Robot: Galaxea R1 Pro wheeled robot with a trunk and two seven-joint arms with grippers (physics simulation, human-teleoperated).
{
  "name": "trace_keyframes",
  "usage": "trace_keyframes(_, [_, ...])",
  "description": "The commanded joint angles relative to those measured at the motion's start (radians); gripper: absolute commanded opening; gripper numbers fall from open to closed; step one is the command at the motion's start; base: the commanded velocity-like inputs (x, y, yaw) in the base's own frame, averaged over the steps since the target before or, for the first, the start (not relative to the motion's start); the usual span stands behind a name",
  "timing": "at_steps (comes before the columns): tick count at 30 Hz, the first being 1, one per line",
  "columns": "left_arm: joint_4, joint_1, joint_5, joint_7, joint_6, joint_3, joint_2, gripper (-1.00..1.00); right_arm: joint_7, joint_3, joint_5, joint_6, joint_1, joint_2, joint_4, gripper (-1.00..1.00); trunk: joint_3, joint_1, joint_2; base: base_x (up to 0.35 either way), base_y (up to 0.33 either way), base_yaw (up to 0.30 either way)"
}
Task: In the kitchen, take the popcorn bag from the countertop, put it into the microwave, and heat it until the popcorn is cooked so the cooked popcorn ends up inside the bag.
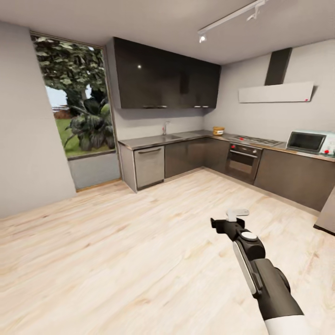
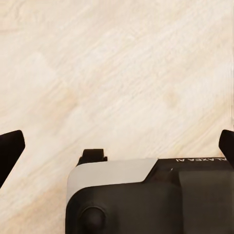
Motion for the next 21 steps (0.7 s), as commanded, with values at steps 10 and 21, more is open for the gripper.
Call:
trace_keyframes(10, [0.001,0.000,0.004,0.001,-0.004,0.001,0.000,1.00,-0.011,0.012,0.002,0.004,-0.001,-0.001,0.002,1.00,-0.003,0.001,-0.001,0.310,-0.175,-0.069])
trace_keyframes(21, [0.001,0.000,0.004,0.001,-0.004,0.000,0.000,1.00,-0.055,0.013,0.000,0.001,-0.001,0.000,0.013,1.00,-0.011,0.001,-0.001,0.329,-0.128,-0.252])
